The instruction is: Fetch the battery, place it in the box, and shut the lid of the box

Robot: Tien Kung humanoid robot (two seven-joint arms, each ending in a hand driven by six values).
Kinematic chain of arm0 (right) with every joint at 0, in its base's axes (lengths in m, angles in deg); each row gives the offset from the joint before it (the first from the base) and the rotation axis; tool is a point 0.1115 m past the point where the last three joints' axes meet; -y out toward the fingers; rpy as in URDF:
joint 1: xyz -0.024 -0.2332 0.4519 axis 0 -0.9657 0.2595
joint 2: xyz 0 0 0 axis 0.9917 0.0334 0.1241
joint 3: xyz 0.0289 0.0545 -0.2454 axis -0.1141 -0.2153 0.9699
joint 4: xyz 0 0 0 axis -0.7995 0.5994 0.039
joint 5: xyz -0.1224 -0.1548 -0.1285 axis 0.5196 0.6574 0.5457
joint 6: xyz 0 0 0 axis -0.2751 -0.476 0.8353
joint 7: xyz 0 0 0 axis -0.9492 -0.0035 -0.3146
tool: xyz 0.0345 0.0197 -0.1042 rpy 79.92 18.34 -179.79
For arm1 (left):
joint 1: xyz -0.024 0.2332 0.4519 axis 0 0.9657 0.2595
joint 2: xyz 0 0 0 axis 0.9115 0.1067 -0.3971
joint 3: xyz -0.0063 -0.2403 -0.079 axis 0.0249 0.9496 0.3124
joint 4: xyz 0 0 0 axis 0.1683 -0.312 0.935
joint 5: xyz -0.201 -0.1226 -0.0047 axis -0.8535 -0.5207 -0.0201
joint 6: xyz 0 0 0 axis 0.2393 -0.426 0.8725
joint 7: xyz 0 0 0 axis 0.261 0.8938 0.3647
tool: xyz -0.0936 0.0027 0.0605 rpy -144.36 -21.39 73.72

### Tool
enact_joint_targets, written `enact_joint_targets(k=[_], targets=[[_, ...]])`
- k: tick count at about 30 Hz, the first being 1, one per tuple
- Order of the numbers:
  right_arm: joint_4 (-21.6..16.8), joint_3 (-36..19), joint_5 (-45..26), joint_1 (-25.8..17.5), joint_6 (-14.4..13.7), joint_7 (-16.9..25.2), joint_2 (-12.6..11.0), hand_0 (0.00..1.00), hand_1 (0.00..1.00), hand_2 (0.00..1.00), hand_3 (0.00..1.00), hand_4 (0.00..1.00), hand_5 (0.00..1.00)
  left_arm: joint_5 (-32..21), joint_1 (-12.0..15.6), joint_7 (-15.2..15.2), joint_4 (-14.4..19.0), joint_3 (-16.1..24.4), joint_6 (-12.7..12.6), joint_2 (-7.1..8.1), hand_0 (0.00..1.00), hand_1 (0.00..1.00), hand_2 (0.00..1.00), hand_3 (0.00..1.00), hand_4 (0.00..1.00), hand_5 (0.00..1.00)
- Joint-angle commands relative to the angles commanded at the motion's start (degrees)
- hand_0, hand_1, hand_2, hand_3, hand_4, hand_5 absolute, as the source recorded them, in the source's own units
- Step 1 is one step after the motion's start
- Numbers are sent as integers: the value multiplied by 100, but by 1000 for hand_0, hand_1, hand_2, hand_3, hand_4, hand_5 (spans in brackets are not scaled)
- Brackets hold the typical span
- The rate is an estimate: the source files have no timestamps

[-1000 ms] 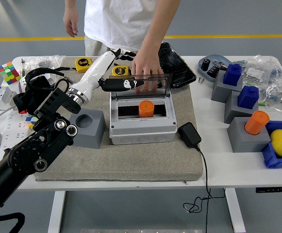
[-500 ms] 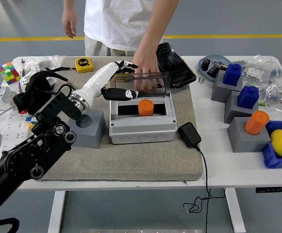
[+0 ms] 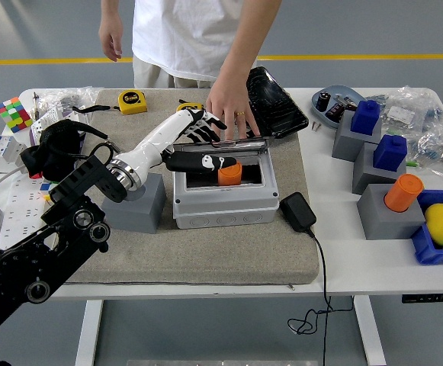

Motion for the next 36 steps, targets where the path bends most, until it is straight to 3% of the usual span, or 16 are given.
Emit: enact_joint_targets(k=[7, 13, 17, 18, 20, 23, 24, 25, 30, 35, 36], targets=[[0, -3, 7, -1, -2, 1, 2, 689, 664, 700, 641, 998, 630, -246, 122, 107, -37, -131, 146, 81, 252, 475, 499, 577, 998, 489], [0, -6, 1, 4, -5, 7, 5, 693, 663, 699, 642, 998, 630, -324, 245, -168, 197, 18, -69, 108, 258, 475, 501, 576, 998, 486], [0, -6, 3, 9, -4, 4, 9, 693, 663, 699, 642, 998, 630, -536, 443, -731, 422, 356, -469, 75, 258, 475, 501, 576, 998, 486], [0, -2, -3, 9, -5, 6, 10, 689, 663, 699, 641, 998, 631, -672, 518, -933, 443, 460, -627, 58, 330, 531, 527, 586, 998, 481], [0, -4, -10, 10, -3, 4, 12, 689, 663, 699, 641, 998, 631, -948, 659, -1344, 442, 658, -888, 14, 330, 531, 527, 586, 998, 481], [0, -4, -9, 8, 0, 2, 12, 689, 663, 699, 641, 998, 631, -1388, 904, -1821, 416, 1012, -1072, -63, 330, 531, 527, 586, 998, 481], [0, -8, 1, 7, 2, -2, 11, 689, 663, 699, 641, 998, 631, -1489, 985, -1909, 411, 1134, -1087, -87, 330, 531, 527, 586, 998, 481], [0, -27, 37, 8, 5, -12, 9, 688, 664, 699, 641, 998, 631, -1539, 1122, -1995, 403, 1325, -1087, -124, 393, 583, 559, 614, 998, 479], [0, -71, 116, 28, 12, -40, -7, 688, 664, 699, 641, 998, 631, -1436, 1504, -2032, 312, 2062, -1015, -207, 393, 583, 559, 614, 998, 479], [0, -68, 141, 63, 14, -49, -41, 687, 664, 699, 641, 998, 631, -1586, 1681, -2191, 86, 2541, -995, -145, 430, 608, 579, 620, 998, 477], [0, -62, 139, 72, 15, -51, -47, 688, 664, 699, 641, 998, 630, -1665, 1707, -2235, 36, 2604, -993, -135, 510, 647, 609, 636, 998, 474]])
